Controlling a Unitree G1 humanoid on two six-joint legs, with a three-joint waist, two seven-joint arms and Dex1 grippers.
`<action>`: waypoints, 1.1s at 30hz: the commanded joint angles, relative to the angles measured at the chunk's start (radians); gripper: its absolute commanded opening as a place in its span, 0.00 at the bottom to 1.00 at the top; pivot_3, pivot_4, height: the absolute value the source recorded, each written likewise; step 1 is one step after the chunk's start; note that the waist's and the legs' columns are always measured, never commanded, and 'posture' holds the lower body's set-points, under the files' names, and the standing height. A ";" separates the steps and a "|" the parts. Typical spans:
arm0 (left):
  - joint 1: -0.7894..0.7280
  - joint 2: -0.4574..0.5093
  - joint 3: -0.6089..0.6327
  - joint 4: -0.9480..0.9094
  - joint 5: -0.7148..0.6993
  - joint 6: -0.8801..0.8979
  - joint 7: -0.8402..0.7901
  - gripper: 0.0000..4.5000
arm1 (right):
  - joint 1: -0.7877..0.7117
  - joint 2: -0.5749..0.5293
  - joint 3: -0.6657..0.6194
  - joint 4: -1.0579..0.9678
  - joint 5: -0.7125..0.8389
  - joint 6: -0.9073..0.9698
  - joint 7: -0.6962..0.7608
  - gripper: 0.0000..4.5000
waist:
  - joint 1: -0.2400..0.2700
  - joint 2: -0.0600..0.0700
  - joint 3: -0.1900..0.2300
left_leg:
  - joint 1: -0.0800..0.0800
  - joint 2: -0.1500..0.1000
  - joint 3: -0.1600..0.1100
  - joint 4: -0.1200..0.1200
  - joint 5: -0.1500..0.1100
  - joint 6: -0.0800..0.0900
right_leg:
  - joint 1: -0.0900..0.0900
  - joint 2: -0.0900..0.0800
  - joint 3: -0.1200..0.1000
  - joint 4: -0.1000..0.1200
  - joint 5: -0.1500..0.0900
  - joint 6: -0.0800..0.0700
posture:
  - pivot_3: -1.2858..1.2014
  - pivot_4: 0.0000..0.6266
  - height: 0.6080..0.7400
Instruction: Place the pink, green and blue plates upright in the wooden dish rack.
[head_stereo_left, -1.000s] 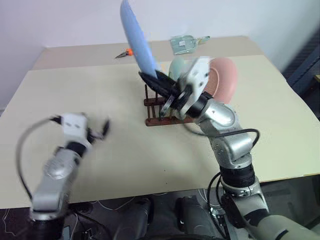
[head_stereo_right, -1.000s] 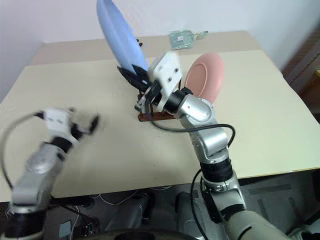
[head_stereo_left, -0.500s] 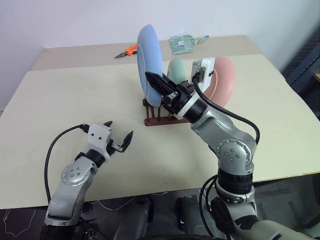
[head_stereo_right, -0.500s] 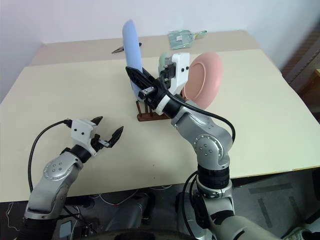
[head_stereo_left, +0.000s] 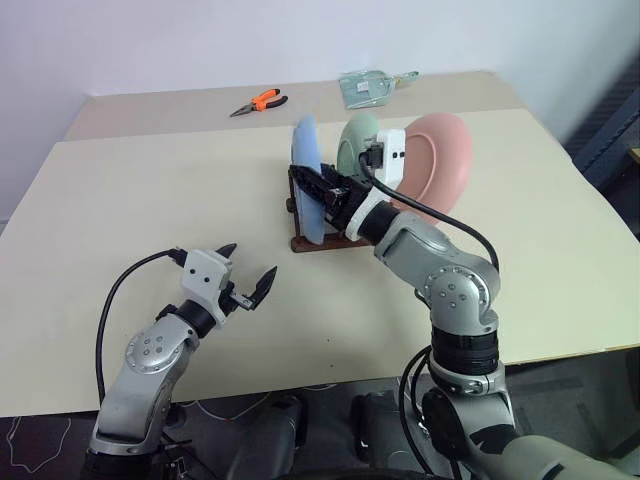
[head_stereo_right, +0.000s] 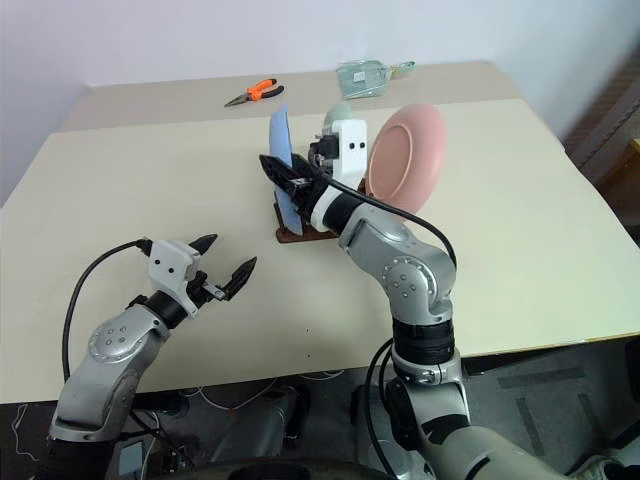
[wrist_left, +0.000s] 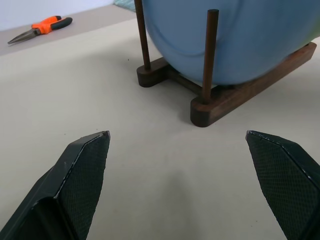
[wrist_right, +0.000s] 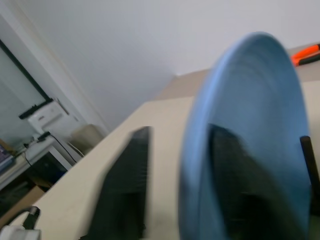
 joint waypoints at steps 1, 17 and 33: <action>0.007 0.000 -0.001 -0.040 0.007 -0.013 -0.005 1.00 | -0.051 -0.042 0.054 -0.042 -0.067 -0.052 0.039 0.82 | -0.001 0.000 0.000 | 0.000 0.000 0.000 0.000 0.000 0.000 | 0.000 0.000 0.000 0.000 0.000 0.000 | 0.52 0.24 0.91; -0.022 0.000 -0.022 -0.035 -0.001 0.002 -0.038 1.00 | -0.169 -0.441 -0.069 -0.017 -0.327 -0.370 0.271 0.92 | 0.010 -0.001 0.001 | -0.001 0.000 0.000 0.001 0.000 0.000 | 0.001 0.000 -0.001 -0.002 0.000 0.000 | 0.52 0.24 0.91; -0.124 -0.006 -0.126 0.030 0.002 0.001 -0.141 1.00 | 0.208 -0.824 -0.169 0.092 -0.586 -0.496 0.369 0.02 | 0.020 0.003 0.002 | -0.001 0.002 0.004 0.002 -0.002 0.007 | 0.005 0.000 0.000 -0.013 0.001 0.000 | 0.52 0.24 0.91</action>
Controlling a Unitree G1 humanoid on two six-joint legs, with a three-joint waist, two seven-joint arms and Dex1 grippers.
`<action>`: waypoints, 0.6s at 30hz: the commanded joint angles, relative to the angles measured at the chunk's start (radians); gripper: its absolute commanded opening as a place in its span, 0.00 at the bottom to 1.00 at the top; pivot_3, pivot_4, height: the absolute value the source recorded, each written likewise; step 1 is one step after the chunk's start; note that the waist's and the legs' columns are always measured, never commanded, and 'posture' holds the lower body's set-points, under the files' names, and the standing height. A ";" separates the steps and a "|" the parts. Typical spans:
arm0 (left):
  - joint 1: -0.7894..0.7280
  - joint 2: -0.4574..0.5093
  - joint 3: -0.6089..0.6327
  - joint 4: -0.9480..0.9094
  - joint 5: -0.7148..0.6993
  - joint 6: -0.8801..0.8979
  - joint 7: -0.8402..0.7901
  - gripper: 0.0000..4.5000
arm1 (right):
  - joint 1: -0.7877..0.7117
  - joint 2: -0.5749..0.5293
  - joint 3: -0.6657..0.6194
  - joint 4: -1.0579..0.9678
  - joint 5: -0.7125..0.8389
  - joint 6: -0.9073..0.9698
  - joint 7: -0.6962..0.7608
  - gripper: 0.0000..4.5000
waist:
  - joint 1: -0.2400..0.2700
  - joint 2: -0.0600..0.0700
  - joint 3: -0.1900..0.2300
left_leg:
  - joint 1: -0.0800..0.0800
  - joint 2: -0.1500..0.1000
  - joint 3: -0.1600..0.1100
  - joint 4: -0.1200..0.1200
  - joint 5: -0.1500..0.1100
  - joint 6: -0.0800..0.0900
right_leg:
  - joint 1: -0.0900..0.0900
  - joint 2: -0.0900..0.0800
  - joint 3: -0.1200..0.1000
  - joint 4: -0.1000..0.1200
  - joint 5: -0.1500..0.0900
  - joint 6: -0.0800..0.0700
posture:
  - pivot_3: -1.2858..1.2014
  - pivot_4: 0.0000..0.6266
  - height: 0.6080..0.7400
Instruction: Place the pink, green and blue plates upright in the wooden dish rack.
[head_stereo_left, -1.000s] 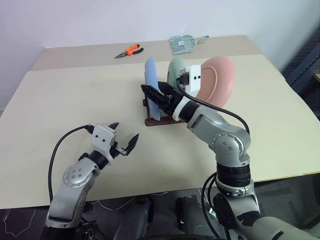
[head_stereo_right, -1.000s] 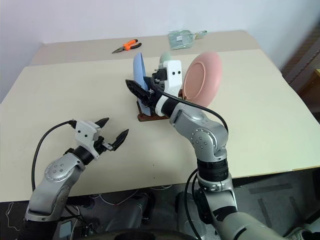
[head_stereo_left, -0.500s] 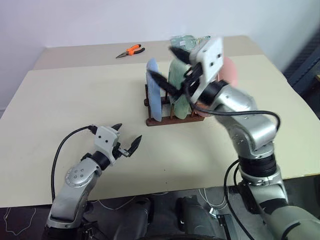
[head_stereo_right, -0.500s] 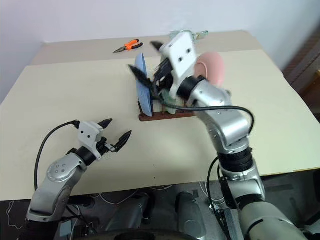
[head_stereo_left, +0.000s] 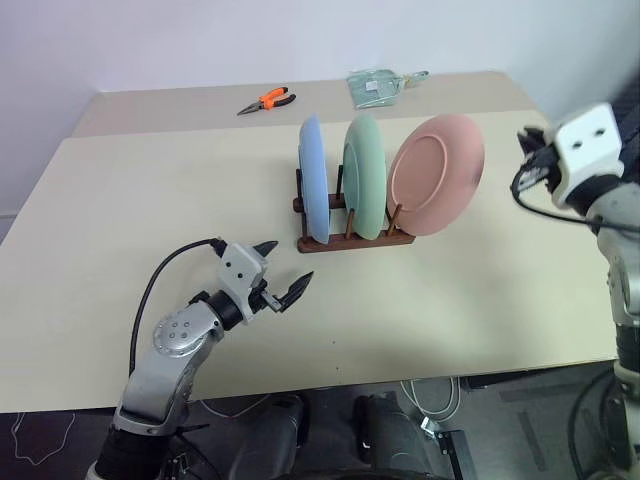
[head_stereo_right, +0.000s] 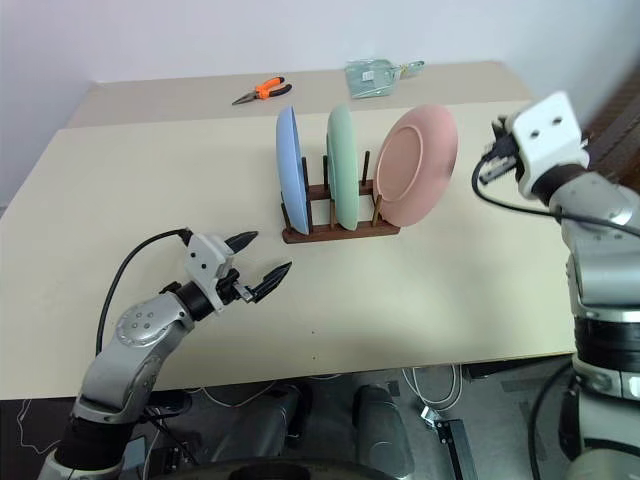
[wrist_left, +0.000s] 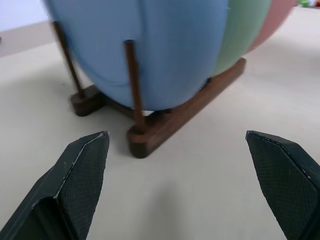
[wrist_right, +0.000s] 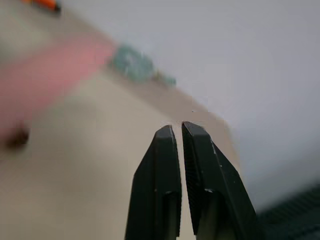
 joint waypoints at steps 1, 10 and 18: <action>-0.007 0.007 0.001 -0.003 0.005 -0.016 -0.013 1.00 | 0.001 0.028 0.032 -0.124 0.028 -0.026 0.048 0.02 | -0.001 0.001 0.001 | 0.000 0.000 0.000 0.000 0.000 0.000 | 0.000 0.000 0.000 0.000 0.000 -0.001 | 0.52 0.24 0.91; 0.021 0.009 0.002 -0.015 0.019 -0.019 -0.009 1.00 | -0.013 0.057 0.051 -0.184 0.048 0.007 0.097 0.02 | 0.009 0.001 0.001 | 0.000 0.001 0.000 0.001 -0.001 0.001 | 0.002 0.000 -0.001 -0.004 0.001 0.000 | 0.52 0.24 0.91; 0.040 0.026 0.059 0.026 0.041 -0.044 0.017 1.00 | 0.113 0.016 -0.003 0.005 -0.021 -0.103 0.101 0.02 | 0.006 0.001 0.001 | 0.000 0.001 0.000 0.001 -0.001 0.001 | 0.002 0.000 -0.001 -0.003 0.001 0.000 | 0.52 0.24 0.91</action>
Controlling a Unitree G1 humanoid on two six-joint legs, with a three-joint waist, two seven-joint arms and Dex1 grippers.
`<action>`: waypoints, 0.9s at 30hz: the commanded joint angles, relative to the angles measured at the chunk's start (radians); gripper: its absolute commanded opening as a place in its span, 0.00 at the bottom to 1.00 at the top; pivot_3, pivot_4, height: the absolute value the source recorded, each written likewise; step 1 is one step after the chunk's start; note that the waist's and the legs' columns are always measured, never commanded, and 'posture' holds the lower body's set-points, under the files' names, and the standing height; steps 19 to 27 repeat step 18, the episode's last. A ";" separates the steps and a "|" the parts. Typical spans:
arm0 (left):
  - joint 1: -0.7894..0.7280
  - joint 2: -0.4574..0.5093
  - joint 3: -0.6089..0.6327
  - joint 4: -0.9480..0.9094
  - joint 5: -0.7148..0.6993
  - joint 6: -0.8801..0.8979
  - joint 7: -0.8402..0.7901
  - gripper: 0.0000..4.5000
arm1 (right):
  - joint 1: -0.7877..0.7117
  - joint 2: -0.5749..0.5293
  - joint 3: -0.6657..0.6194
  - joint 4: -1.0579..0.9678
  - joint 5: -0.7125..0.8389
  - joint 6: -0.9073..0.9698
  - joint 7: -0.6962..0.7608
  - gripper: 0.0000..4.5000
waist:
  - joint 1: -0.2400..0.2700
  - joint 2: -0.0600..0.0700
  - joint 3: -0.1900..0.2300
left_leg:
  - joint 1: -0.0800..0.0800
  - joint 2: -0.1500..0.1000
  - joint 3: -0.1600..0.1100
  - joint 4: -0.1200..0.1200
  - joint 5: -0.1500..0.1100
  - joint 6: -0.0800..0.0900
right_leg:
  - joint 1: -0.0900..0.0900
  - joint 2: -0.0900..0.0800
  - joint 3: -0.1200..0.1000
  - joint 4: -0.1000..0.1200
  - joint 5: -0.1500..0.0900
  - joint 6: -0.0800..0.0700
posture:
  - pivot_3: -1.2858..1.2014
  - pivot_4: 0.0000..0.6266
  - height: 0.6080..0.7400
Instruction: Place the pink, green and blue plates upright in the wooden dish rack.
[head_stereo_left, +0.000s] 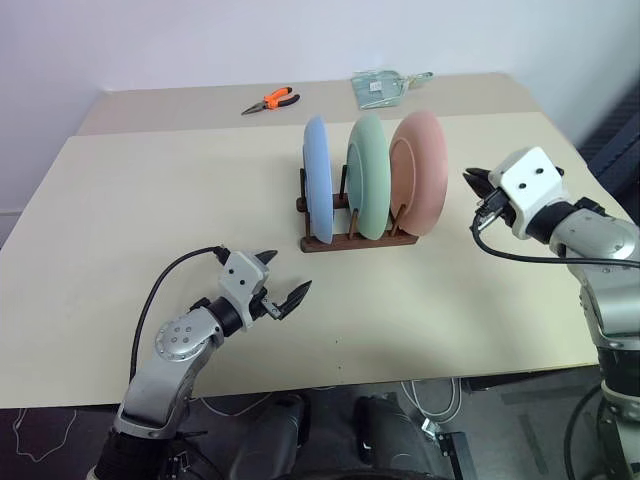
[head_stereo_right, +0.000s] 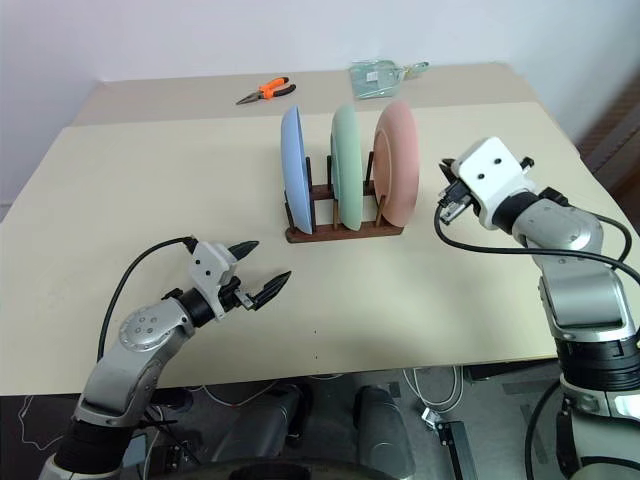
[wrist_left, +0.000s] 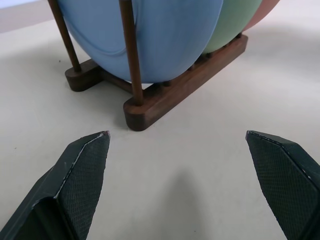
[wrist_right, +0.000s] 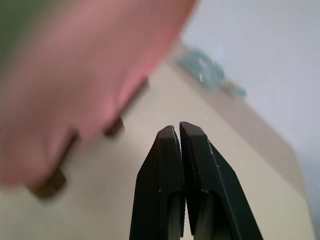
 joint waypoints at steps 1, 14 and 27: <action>0.013 0.024 0.070 0.022 0.018 -0.043 0.018 1.00 | 0.041 -0.013 -0.063 0.062 -0.006 -0.079 0.005 0.02 | -0.002 0.000 0.000 | 0.000 0.000 0.000 0.000 0.000 0.000 | 0.000 0.000 0.000 0.000 0.000 0.000 | 0.52 0.24 0.91; 0.171 0.098 0.285 0.100 0.020 -0.132 0.042 1.00 | 0.110 0.102 -0.095 0.208 0.130 -0.170 0.107 0.02 | 0.000 0.002 0.000 | 0.001 0.000 0.000 0.001 -0.001 -0.001 | 0.001 0.000 0.001 0.000 0.001 0.001 | 0.52 0.24 0.91; 0.175 0.084 0.270 0.110 0.033 -0.141 0.051 1.00 | 0.088 0.136 -0.083 0.238 0.125 -0.198 0.105 0.02 | -0.002 0.002 -0.001 | 0.001 0.000 0.000 0.001 -0.001 -0.002 | 0.001 0.000 0.000 0.001 0.001 0.001 | 0.52 0.24 0.91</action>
